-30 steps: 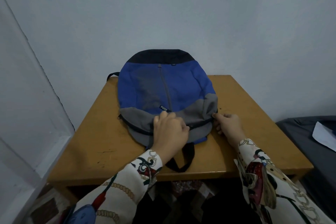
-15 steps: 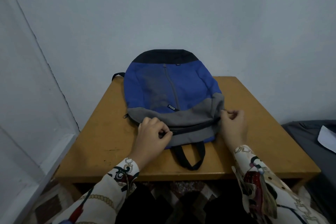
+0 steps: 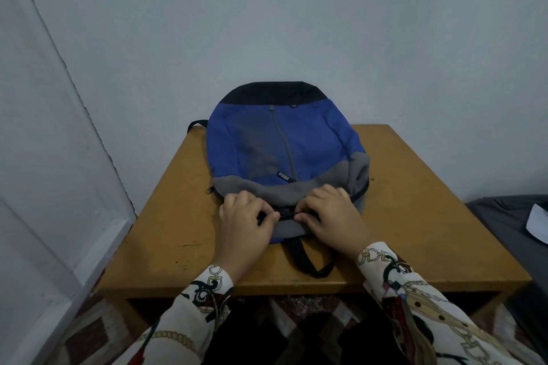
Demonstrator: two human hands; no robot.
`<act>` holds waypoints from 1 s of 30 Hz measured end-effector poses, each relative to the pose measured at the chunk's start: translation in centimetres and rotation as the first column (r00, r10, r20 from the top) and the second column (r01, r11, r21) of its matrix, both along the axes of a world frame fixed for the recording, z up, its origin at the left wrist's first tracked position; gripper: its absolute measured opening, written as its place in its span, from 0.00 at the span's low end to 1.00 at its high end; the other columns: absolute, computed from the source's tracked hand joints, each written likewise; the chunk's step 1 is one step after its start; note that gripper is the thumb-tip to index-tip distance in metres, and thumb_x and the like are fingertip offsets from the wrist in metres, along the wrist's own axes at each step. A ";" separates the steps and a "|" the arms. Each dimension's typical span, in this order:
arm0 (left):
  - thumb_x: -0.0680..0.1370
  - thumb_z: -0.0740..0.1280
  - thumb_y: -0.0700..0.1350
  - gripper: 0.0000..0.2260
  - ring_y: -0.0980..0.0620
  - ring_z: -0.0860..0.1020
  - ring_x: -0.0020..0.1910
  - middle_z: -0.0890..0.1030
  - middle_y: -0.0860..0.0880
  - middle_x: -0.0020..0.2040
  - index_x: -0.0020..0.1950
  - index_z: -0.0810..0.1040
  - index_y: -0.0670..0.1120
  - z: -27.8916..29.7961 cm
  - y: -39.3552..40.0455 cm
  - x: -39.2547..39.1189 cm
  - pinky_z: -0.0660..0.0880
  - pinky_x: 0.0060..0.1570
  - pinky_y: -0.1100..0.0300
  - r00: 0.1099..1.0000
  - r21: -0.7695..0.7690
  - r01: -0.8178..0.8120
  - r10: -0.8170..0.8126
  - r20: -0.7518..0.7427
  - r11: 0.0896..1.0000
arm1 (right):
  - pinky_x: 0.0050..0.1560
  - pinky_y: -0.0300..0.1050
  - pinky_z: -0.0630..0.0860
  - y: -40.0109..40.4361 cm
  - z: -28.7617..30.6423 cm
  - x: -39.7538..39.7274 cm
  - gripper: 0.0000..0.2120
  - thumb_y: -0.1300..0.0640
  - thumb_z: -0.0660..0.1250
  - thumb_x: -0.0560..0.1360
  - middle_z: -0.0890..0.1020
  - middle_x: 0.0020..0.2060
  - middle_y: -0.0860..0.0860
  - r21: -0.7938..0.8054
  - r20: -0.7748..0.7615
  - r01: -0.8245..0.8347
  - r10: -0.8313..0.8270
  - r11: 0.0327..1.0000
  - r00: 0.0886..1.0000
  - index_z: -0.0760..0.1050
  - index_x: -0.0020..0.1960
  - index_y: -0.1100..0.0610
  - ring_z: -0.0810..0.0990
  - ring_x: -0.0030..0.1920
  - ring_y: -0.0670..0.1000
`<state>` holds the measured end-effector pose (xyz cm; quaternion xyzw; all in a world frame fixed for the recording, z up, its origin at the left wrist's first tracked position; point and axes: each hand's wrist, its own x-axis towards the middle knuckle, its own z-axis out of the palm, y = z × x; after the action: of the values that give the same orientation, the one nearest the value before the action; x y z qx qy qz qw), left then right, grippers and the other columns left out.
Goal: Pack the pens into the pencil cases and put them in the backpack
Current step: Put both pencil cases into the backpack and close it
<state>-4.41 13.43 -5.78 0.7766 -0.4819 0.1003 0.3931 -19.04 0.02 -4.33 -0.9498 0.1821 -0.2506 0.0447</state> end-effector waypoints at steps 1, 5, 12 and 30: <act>0.73 0.72 0.52 0.06 0.53 0.68 0.47 0.72 0.57 0.40 0.38 0.77 0.54 0.0 0.0 0.1 0.64 0.47 0.57 1.000 0.007 -0.017 0.017 -0.005 1.000 | 0.50 0.44 0.62 0.0 -0.1 0.0 0.05 0.48 0.70 0.75 0.80 0.43 0.45 -0.010 0.011 0.009 -0.009 1.000 1.000 0.80 0.47 0.49 0.75 0.49 0.50; 0.73 0.72 0.52 0.05 0.52 0.69 0.48 0.73 0.58 0.42 0.40 0.77 0.56 0.1 0.1 0.3 0.67 0.48 0.55 0.995 0.020 -0.078 0.079 -0.055 0.997 | 0.49 0.44 0.63 -0.4 -0.3 -0.5 0.04 0.49 0.70 0.74 0.79 0.41 0.45 -0.017 0.030 0.036 -0.035 0.999 0.999 0.80 0.45 0.49 0.75 0.47 0.50; 0.76 0.69 0.51 0.06 0.54 0.66 0.48 0.72 0.56 0.43 0.40 0.74 0.55 0.5 0.5 0.4 0.61 0.48 0.60 0.968 -0.012 -0.135 0.129 -0.217 0.991 | 0.47 0.46 0.65 -1.7 0.3 -2.4 0.04 0.50 0.71 0.73 0.78 0.38 0.44 -0.053 0.054 0.076 -0.073 0.996 0.996 0.81 0.43 0.50 0.76 0.45 0.51; 0.79 0.64 0.54 0.06 0.54 0.64 0.52 0.72 0.54 0.48 0.42 0.72 0.58 0.7 0.3 1.0 0.60 0.49 0.60 0.881 0.054 -0.214 0.217 -0.421 0.975 | 0.47 0.52 0.69 -6.6 1.3 -9.8 0.05 0.57 0.77 0.70 0.81 0.40 0.51 -0.141 0.026 0.293 -0.293 0.945 0.956 0.82 0.43 0.54 0.79 0.46 0.58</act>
<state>-3.45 13.75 -5.05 0.8297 -0.2960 -0.0292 0.4724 -28.81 -6.56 -3.02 -0.9123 0.3025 -0.2693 -0.0612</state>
